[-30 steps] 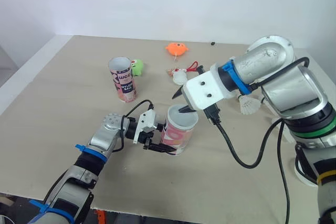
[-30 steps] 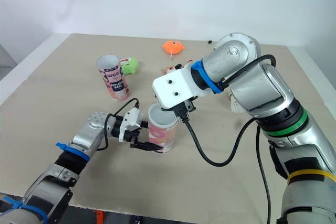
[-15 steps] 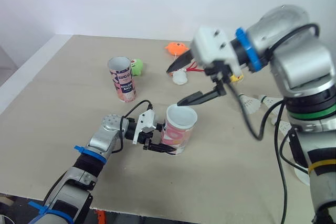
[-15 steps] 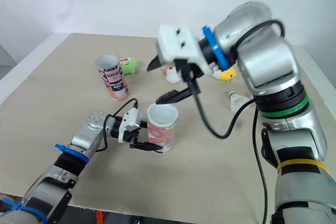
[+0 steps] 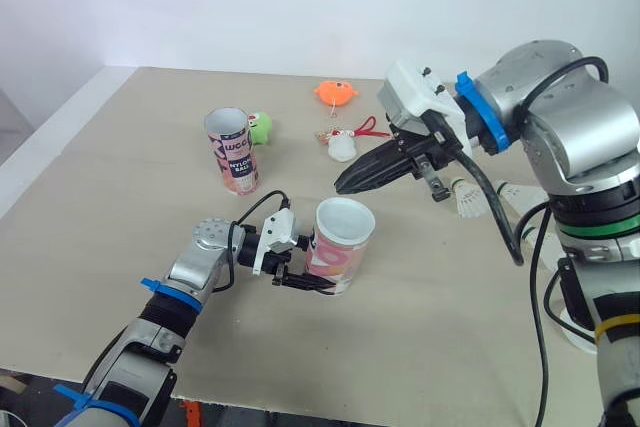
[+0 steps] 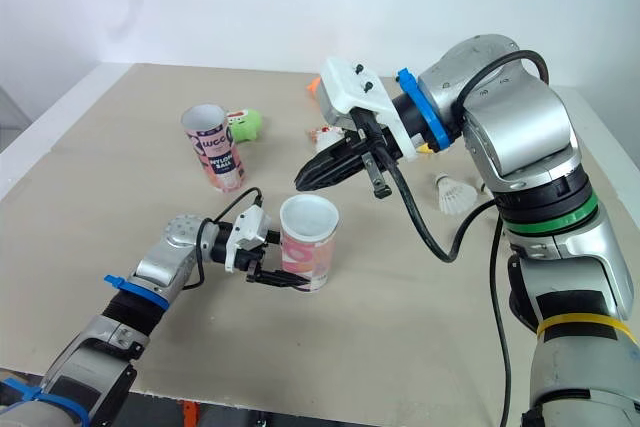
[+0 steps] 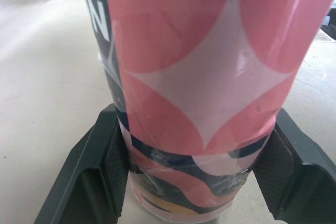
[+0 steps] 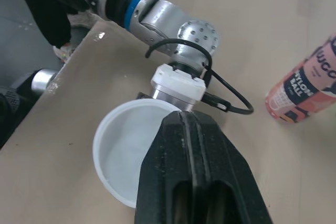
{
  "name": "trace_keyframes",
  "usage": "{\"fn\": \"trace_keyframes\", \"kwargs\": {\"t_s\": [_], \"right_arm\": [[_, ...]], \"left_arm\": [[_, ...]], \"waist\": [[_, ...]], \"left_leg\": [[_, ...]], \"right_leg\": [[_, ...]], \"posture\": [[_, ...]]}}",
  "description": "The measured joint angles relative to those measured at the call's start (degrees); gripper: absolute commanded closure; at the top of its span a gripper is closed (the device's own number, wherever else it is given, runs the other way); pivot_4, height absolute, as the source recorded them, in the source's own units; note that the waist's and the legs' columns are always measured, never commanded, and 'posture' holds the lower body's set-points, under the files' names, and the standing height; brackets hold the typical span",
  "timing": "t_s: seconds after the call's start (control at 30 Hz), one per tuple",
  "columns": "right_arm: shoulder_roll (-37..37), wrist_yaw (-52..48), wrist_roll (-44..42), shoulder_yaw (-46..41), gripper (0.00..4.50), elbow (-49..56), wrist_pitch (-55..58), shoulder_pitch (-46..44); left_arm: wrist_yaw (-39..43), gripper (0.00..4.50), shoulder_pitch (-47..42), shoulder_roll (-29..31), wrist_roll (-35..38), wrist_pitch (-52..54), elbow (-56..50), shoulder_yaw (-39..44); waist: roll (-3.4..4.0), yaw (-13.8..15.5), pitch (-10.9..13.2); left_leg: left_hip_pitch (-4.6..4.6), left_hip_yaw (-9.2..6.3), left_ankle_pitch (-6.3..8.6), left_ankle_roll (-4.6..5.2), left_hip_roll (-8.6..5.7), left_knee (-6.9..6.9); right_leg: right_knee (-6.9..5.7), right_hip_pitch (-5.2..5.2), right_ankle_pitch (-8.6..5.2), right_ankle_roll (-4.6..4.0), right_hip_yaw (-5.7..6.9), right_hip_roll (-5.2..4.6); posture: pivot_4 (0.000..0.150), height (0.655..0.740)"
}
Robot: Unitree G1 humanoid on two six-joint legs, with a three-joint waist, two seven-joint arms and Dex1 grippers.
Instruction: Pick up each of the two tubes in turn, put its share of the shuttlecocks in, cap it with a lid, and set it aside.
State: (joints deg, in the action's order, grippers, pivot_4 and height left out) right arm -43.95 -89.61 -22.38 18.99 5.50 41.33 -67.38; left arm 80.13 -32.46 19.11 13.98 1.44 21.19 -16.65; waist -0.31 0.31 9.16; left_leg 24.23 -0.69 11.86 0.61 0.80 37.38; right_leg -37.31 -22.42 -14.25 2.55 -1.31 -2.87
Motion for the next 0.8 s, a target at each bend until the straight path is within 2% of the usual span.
{"fn": "trace_keyframes", "kwargs": {"t_s": [0.4,0.57,0.8], "right_arm": [[-2.8,-0.3,-1.9,10.3,4.47,1.6,-1.8,-0.2],[-6.8,-0.3,-4.4,14.3,4.47,2.2,-5.2,-1.8],[-6.2,-0.4,-2.3,17.2,4.47,1.6,-9.6,-3.2]], "left_arm": [[-0.8,1.67,0.4,0.0,0.1,0.0,-0.4,0.1],[-0.9,1.67,0.4,-0.1,0.0,0.0,-0.4,0.0],[-1.0,1.67,0.7,-0.1,0.0,0.0,-0.4,0.1]], "waist": [[-0.01,0.0,0.0],[-0.01,0.0,0.0],[-0.03,-0.1,0.0]], "left_leg": [[0.00,-0.01,0.00,0.00,0.02,0.00],[-0.01,0.01,0.01,-0.01,0.01,0.00],[-0.05,-0.01,0.01,-0.01,0.03,0.00]], "right_leg": [[0.00,-0.01,-0.01,-0.01,0.00,0.01],[0.04,0.00,-0.07,-0.06,0.00,-0.03],[0.04,0.01,-0.09,-0.10,0.00,0.00]], "posture": [[0.150,0.7400],[0.150,0.7400],[0.150,0.7400]]}}
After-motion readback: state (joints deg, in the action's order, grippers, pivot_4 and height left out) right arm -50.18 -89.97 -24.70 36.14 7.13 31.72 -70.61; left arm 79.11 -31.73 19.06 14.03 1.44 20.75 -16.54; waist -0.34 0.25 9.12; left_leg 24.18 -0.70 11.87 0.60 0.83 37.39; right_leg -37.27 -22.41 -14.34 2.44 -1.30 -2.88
